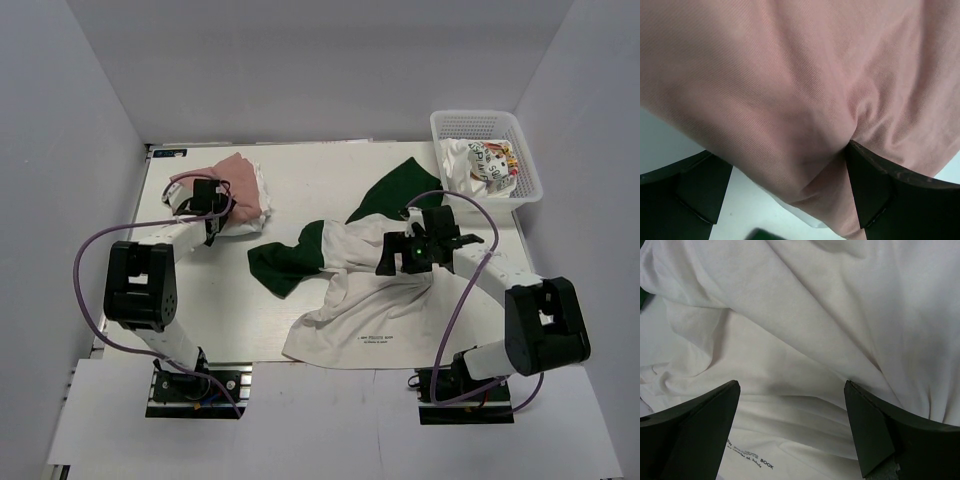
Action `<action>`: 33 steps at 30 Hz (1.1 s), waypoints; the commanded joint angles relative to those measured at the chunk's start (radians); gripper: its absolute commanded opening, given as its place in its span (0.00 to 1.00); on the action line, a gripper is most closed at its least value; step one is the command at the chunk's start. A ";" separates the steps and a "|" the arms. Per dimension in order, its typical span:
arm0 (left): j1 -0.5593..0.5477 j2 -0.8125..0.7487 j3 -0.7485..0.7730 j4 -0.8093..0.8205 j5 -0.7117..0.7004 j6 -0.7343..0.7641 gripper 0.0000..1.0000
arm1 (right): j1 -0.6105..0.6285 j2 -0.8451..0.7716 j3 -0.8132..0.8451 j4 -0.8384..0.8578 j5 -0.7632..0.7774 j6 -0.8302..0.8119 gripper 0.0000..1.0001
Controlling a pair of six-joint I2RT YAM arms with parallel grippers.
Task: Fold and stack the t-shirts
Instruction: Flatten out the tshirt
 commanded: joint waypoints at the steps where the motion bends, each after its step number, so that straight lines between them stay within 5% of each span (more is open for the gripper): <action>1: 0.031 0.022 0.025 0.039 -0.010 0.017 1.00 | 0.001 0.022 0.046 -0.004 -0.028 -0.020 0.90; 19: 0.187 0.393 0.390 0.073 0.084 0.113 1.00 | 0.001 0.147 0.171 -0.054 0.012 -0.020 0.90; 33: 0.262 0.517 0.637 -0.014 0.035 0.204 1.00 | 0.001 0.170 0.180 -0.059 0.022 -0.005 0.90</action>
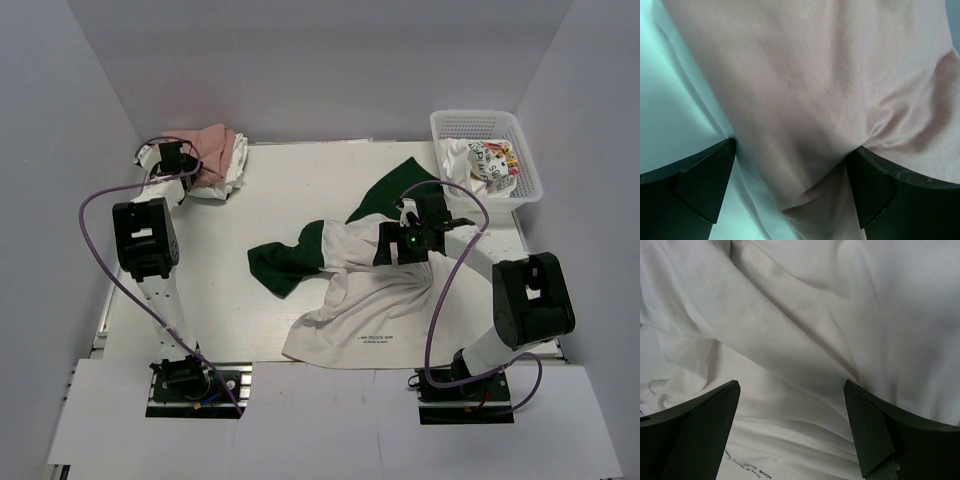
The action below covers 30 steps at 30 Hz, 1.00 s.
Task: Fold and stack the t-shirts
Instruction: Flatten out the tshirt
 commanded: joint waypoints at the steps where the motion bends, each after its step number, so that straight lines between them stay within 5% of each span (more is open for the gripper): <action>1: 0.033 0.035 0.074 -0.072 -0.019 0.037 1.00 | 0.001 0.015 0.040 -0.013 0.009 0.004 0.90; 9: 0.033 0.027 0.052 -0.061 0.036 0.037 1.00 | 0.004 0.009 0.046 -0.021 0.011 0.004 0.90; 14: 0.004 -0.214 -0.115 -0.026 0.015 0.123 1.00 | 0.004 0.000 0.051 -0.033 0.005 -0.004 0.90; 21: 0.004 -0.428 -0.161 -0.012 0.231 0.289 1.00 | 0.004 -0.014 0.016 -0.012 -0.010 -0.009 0.90; 26: -0.022 -0.357 -0.086 0.033 0.540 0.405 1.00 | -0.001 -0.006 0.013 -0.007 -0.003 -0.022 0.90; 30: -0.093 -0.168 0.159 -0.044 0.658 0.535 1.00 | -0.001 0.017 0.029 -0.012 0.011 -0.029 0.90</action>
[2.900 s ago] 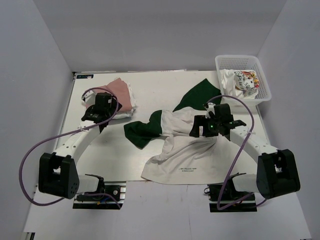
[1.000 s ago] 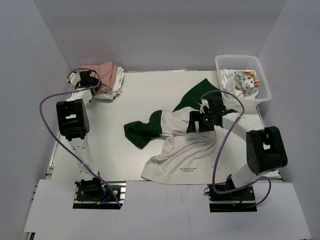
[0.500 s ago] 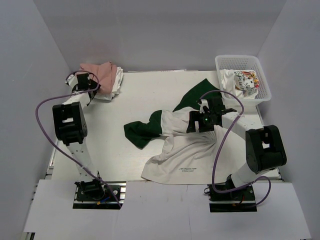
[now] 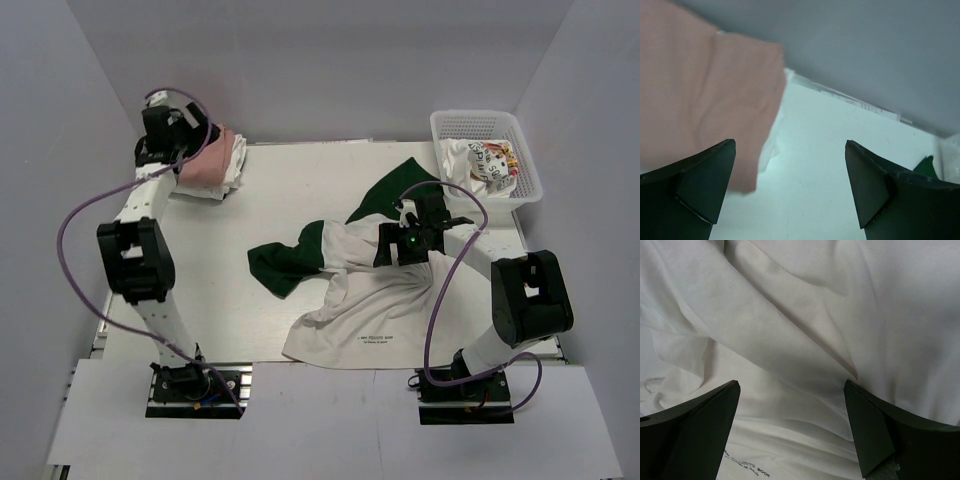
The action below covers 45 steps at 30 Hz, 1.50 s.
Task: Fold and stack the t-shirts
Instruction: Flatten out the tshirt
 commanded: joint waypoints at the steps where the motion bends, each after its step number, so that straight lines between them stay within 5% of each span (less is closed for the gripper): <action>1: -0.082 0.170 0.196 -0.129 0.203 0.199 1.00 | -0.003 0.007 0.021 0.004 0.006 -0.017 0.90; 7: -0.201 0.520 0.717 -0.363 0.217 0.338 1.00 | -0.003 0.014 0.018 0.004 0.031 -0.014 0.90; 17: -0.210 0.666 0.670 -0.153 0.079 0.266 1.00 | -0.003 0.030 0.031 -0.008 0.065 -0.009 0.90; 27: -0.210 0.747 0.682 -0.108 -0.259 0.266 1.00 | -0.006 0.027 0.034 -0.023 0.074 0.000 0.90; 42: -0.181 0.819 0.837 -0.078 -0.480 0.240 1.00 | 0.001 -0.009 0.045 -0.018 0.078 0.032 0.90; 45: -0.171 0.784 0.785 -0.078 -0.430 0.240 1.00 | 0.002 -0.034 0.037 -0.037 0.092 0.039 0.90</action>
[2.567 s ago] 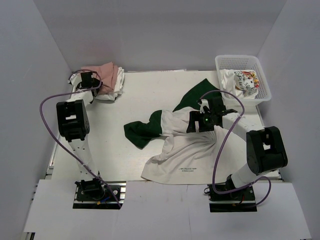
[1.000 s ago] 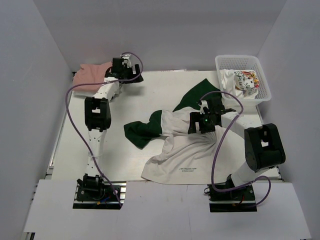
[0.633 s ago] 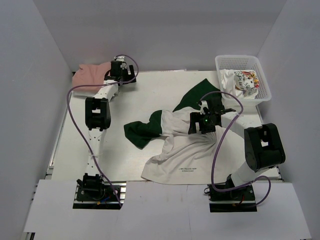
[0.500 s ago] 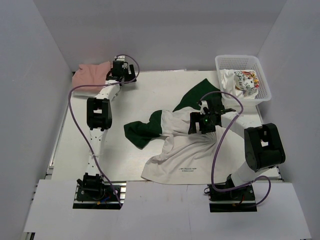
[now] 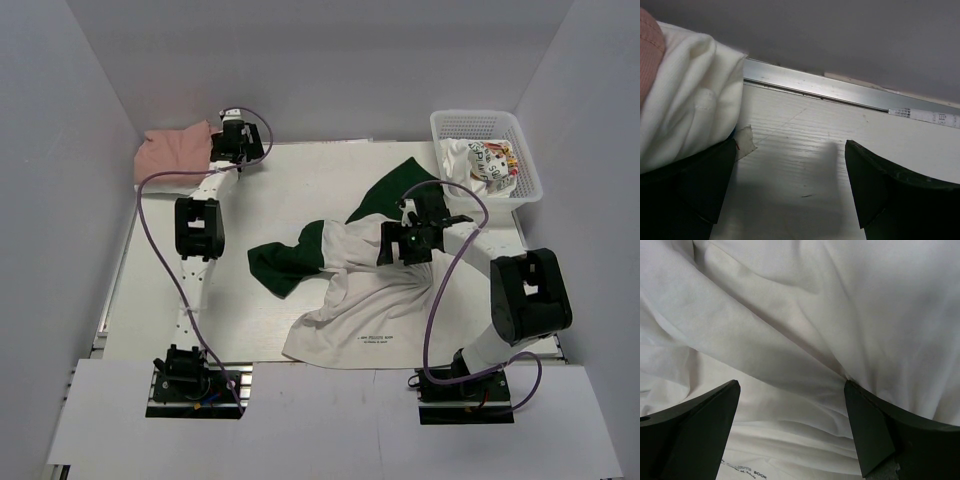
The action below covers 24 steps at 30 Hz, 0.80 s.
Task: Fold and stack the t-shirts
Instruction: Flatten out the tshirt
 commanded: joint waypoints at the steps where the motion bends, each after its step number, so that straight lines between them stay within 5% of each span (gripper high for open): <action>1: 0.043 -0.105 -0.025 0.003 0.020 -0.009 1.00 | 0.002 -0.071 0.017 -0.008 0.020 0.026 0.90; 12: -0.081 -0.607 -0.480 0.040 0.703 0.051 1.00 | -0.003 -0.333 -0.153 0.090 0.076 0.161 0.90; 16: -0.155 -0.745 -0.706 0.047 0.800 0.063 1.00 | -0.003 -0.422 -0.230 0.017 0.138 0.184 0.90; 24: -0.427 -0.740 -0.826 -0.041 0.791 0.172 1.00 | -0.003 -0.594 -0.419 -0.071 0.189 0.311 0.90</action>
